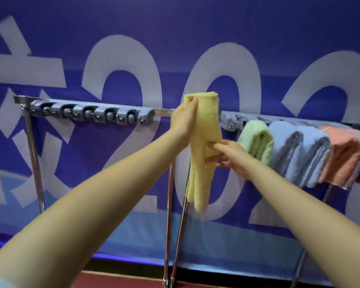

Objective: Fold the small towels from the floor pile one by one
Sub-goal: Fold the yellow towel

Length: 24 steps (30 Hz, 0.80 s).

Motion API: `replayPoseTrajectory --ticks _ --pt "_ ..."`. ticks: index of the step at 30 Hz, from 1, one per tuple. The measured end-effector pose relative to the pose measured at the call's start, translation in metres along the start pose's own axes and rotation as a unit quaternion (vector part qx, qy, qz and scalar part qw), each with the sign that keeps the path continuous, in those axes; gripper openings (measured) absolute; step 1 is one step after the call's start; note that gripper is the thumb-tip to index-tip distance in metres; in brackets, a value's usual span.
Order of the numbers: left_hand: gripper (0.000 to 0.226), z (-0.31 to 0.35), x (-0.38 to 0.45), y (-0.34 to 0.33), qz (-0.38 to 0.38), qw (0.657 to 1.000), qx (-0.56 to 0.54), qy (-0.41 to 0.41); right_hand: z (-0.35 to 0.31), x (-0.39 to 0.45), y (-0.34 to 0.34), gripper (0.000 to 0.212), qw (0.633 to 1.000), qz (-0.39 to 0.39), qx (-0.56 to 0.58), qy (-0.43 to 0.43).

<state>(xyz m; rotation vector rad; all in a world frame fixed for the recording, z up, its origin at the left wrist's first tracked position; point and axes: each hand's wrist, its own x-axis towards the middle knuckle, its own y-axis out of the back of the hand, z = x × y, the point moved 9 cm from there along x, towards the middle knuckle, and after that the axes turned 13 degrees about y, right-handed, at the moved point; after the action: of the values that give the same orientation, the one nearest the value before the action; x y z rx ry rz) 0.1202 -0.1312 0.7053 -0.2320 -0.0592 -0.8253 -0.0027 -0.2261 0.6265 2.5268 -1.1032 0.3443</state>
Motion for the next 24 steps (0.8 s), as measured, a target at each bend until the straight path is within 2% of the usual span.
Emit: replayPoseTrajectory --ticks 7,11,19,21,24 --pt "0.022 0.048 0.053 -0.03 0.012 0.999 -0.023 -0.034 -0.043 0.069 0.063 0.015 0.996 0.026 -0.084 0.025" --pt "0.019 0.046 0.076 -0.04 0.017 0.999 -0.043 -0.014 -0.051 0.088 0.09 0.026 0.992 0.004 -0.13 0.001" --pt "0.013 0.008 0.094 -0.057 0.01 0.999 -0.032 -0.009 -0.052 0.104 0.136 0.028 0.971 0.011 -0.233 -0.058" --pt "0.028 -0.01 0.097 -0.053 0.008 0.998 -0.056 0.008 -0.051 0.111 0.134 0.025 0.968 0.005 -0.246 -0.051" --pt "0.038 -0.044 0.107 -0.038 0.031 0.997 -0.058 0.042 -0.049 0.126 0.123 0.029 0.963 -0.014 -0.266 -0.034"
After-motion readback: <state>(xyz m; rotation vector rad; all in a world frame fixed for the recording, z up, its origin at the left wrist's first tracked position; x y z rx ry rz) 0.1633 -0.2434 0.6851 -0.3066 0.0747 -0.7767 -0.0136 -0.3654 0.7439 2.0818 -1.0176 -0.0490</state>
